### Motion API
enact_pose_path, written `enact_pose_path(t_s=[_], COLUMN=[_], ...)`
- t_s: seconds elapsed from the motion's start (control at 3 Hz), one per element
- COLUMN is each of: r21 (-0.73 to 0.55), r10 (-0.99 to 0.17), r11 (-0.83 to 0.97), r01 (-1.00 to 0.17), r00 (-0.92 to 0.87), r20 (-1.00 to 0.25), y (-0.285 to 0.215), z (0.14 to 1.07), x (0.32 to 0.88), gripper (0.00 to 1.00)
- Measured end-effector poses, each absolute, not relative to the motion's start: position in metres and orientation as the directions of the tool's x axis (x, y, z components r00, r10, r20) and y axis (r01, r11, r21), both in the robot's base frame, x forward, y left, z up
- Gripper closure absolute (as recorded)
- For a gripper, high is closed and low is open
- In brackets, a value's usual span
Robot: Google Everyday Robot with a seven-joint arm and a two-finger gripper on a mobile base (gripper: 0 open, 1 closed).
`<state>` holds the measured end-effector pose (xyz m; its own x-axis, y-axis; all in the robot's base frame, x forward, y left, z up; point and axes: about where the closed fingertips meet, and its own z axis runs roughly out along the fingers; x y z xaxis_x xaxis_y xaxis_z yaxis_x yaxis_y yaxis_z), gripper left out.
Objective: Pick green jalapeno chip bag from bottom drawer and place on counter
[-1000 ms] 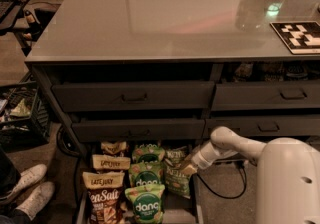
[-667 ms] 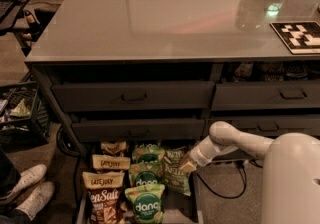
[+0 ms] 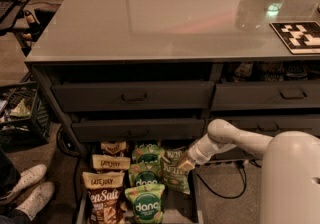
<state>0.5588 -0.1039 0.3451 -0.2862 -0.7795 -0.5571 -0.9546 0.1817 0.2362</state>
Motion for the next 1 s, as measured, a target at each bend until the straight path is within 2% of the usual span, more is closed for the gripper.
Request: enact_pose_path(t_s=[1.0], r21=[0.209], r10=[-0.814], r11=[0.232], r01=[-0.95], r00=[-0.307], r20=[-0.493], y=[-0.089], z=[0.478], x=[0.539], gripper=[1.0])
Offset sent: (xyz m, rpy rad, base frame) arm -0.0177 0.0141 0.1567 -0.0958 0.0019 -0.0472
